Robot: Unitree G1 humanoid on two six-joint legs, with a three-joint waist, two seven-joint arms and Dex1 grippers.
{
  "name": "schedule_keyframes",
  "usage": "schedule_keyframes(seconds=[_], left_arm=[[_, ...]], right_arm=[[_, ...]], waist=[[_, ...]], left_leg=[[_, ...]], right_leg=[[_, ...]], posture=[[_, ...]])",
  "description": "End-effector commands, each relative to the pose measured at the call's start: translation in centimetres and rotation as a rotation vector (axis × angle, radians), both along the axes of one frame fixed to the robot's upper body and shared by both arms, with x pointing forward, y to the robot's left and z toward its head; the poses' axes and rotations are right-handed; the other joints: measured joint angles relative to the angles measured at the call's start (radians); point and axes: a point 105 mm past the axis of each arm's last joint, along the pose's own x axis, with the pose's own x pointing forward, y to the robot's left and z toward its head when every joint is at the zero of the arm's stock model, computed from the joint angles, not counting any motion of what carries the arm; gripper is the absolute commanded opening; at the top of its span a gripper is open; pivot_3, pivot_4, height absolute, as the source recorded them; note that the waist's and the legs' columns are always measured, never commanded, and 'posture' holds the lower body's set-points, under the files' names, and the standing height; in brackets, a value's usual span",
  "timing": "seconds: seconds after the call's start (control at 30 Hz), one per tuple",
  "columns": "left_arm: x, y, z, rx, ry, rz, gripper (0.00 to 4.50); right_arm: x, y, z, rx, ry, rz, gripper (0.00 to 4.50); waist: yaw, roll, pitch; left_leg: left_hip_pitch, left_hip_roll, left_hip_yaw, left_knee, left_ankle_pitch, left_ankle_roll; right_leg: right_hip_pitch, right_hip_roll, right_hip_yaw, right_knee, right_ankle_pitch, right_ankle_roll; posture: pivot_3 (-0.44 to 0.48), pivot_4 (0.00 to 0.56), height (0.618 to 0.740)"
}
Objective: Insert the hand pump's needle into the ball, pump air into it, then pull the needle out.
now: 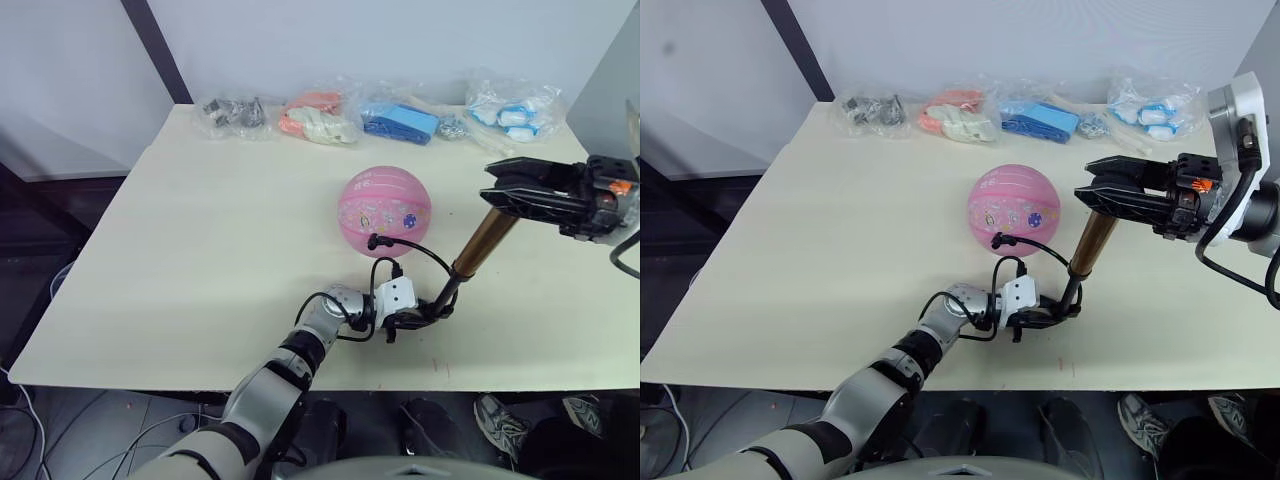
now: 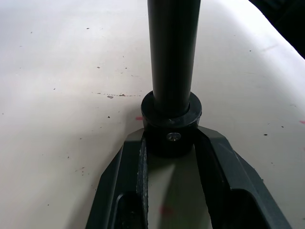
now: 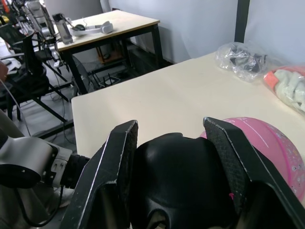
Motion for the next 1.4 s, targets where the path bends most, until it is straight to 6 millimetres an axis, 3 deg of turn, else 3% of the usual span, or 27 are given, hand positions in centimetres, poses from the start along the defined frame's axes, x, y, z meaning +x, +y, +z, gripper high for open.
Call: schedule_keyframes(seconds=[0.03, 0.3, 0.4, 0.6, 0.77, 0.97, 1.1, 1.4], left_arm=[[-1.5, 1.5, -3.3, 0.1, 0.106, 0.014, 1.04], [-1.4, 1.5, -3.4, 0.103, 0.105, 0.017, 1.04], [-1.5, 1.6, -3.4, 0.105, 0.105, 0.016, 1.04], [-1.5, 1.5, -3.4, 0.102, 0.105, 0.016, 1.04], [-1.4, 1.5, -3.3, 0.103, 0.102, 0.018, 1.04], [-1.3, 1.6, -3.3, 0.106, 0.105, 0.017, 1.04], [-1.3, 1.6, -3.3, 0.107, 0.105, 0.016, 1.04], [-1.4, 1.6, -3.4, 0.105, 0.106, 0.012, 1.04]], right_arm=[[-0.2, 0.1, -0.6, -0.017, -0.047, -0.009, 1.75], [0.2, 0.9, -6.3, -0.043, 0.017, -0.019, 1.75], [0.3, 1.2, -10.0, -0.132, 0.05, -0.026, 1.75], [0.7, 2.2, -14.4, -0.113, 0.09, -0.076, 1.75], [0.7, 2.2, -16.7, -0.114, 0.112, -0.123, 1.75], [1.0, 1.8, -15.7, -0.108, 0.064, -0.125, 1.75], [1.1, 1.3, -11.5, -0.069, 0.005, -0.094, 1.75], [0.0, 0.3, -5.5, -0.059, -0.045, -0.02, 1.75]], waist=[[0.0, 0.0, 0.0], [-0.003, -0.001, -0.003], [-0.003, -0.002, -0.005], [-0.004, -0.006, -0.01], [-0.004, -0.007, -0.012], [-0.004, -0.007, -0.012], [-0.003, -0.005, -0.011], [0.0, 0.0, -0.005]], left_leg=[[0.0, 0.0, 0.0, 0.0, 0.0, 0.0], [0.004, 0.0, 0.0, 0.0, 0.0, 0.0], [0.004, 0.0, 0.0, 0.0, 0.0, 0.0], [0.005, 0.001, 0.0, 0.0, 0.0, 0.0], [0.006, 0.001, 0.0, 0.0, 0.0, 0.0], [0.006, 0.001, 0.0, 0.0, 0.0, 0.0], [0.005, 0.0, 0.0, 0.0, 0.0, 0.0], [0.002, 0.0, 0.0, 0.0, 0.0, 0.0]], right_leg=[[0.0, 0.0, 0.0, 0.0, 0.0, 0.0], [0.003, 0.001, 0.0, 0.0, 0.0, 0.001], [0.003, 0.001, 0.0, 0.0, -0.001, 0.002], [0.004, 0.002, 0.0, 0.0, -0.002, 0.003], [0.004, 0.002, 0.0, 0.0, -0.002, 0.003], [0.004, 0.002, 0.0, 0.0, -0.002, 0.002], [0.004, 0.002, 0.0, 0.0, -0.001, 0.001], [0.001, 0.001, 0.0, 0.0, 0.0, 0.0]], posture=[[0.0, 0.15, 0.74], [0.0, 0.15, 0.74], [0.0, 0.15, 0.74], [0.0, 0.15, 0.74], [0.0, 0.15, 0.74], [0.0, 0.15, 0.74], [0.0, 0.15, 0.74], [0.0, 0.15, 0.74]])
